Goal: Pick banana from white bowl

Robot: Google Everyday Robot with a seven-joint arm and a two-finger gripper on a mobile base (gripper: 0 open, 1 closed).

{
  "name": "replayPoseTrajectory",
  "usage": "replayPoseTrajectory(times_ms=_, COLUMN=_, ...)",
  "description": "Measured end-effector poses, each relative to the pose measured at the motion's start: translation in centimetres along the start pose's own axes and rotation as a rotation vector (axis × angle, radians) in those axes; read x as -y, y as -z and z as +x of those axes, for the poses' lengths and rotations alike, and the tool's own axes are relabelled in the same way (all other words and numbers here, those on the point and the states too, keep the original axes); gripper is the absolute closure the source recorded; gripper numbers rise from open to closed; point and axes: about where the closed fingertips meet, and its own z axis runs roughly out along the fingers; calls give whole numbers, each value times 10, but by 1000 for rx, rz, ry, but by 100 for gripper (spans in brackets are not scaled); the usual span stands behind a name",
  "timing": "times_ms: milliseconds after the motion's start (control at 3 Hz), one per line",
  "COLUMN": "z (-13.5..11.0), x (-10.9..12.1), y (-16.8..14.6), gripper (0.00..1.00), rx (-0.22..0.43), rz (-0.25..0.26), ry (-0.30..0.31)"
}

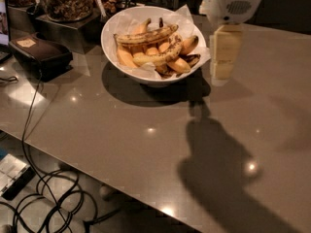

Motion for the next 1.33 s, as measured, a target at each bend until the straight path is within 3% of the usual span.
replayPoseTrajectory(times_ms=333, z=-18, x=32, y=-16, gripper=0, rx=-34, rz=0, ry=49)
replayPoseTrajectory(times_ms=1333, z=-51, x=58, y=-15, gripper=0, rx=19, rz=102, ry=94)
